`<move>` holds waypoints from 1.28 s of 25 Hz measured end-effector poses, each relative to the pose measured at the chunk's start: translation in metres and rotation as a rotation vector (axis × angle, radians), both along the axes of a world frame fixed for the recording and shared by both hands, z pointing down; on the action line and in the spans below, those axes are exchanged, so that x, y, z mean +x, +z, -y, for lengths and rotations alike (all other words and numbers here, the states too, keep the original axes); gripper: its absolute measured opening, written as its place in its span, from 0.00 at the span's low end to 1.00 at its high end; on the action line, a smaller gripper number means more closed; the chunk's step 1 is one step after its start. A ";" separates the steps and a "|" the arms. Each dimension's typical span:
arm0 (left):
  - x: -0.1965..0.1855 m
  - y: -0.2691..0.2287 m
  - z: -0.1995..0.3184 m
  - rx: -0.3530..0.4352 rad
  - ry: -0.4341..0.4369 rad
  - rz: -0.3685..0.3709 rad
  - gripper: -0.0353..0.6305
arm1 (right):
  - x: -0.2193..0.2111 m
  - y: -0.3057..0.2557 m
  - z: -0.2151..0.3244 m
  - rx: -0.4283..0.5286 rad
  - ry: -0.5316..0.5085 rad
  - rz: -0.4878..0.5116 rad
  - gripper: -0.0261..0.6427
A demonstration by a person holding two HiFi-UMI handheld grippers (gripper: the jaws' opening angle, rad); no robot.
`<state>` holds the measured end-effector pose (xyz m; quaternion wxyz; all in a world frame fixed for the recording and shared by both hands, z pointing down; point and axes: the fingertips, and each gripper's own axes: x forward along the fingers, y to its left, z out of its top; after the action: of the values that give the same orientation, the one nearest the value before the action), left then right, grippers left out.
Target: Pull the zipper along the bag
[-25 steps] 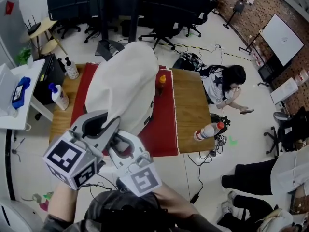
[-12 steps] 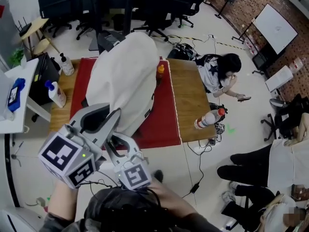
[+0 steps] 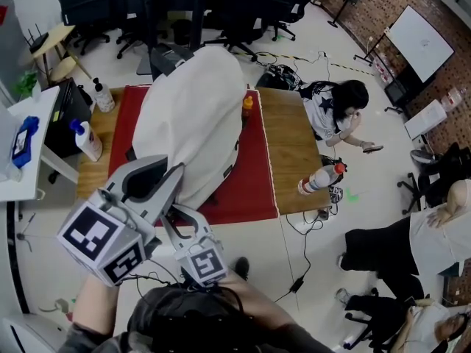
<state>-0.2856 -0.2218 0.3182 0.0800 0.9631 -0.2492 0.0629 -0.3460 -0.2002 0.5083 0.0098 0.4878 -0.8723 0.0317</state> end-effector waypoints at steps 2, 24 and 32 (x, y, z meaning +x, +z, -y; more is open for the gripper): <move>0.001 0.001 -0.001 0.016 -0.008 -0.002 0.18 | 0.002 -0.004 -0.002 0.011 -0.016 -0.016 0.17; 0.013 0.008 -0.044 0.223 -0.271 0.115 0.37 | 0.142 -0.074 -0.032 0.080 -0.093 0.009 0.31; 0.038 0.028 -0.060 0.322 -0.372 0.089 0.28 | 0.211 -0.123 -0.029 0.206 0.007 0.030 0.21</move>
<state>-0.2476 -0.1621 0.3463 -0.0752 0.8972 -0.4324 0.0491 -0.1355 -0.1714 0.3857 -0.0535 0.4889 -0.8692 -0.0509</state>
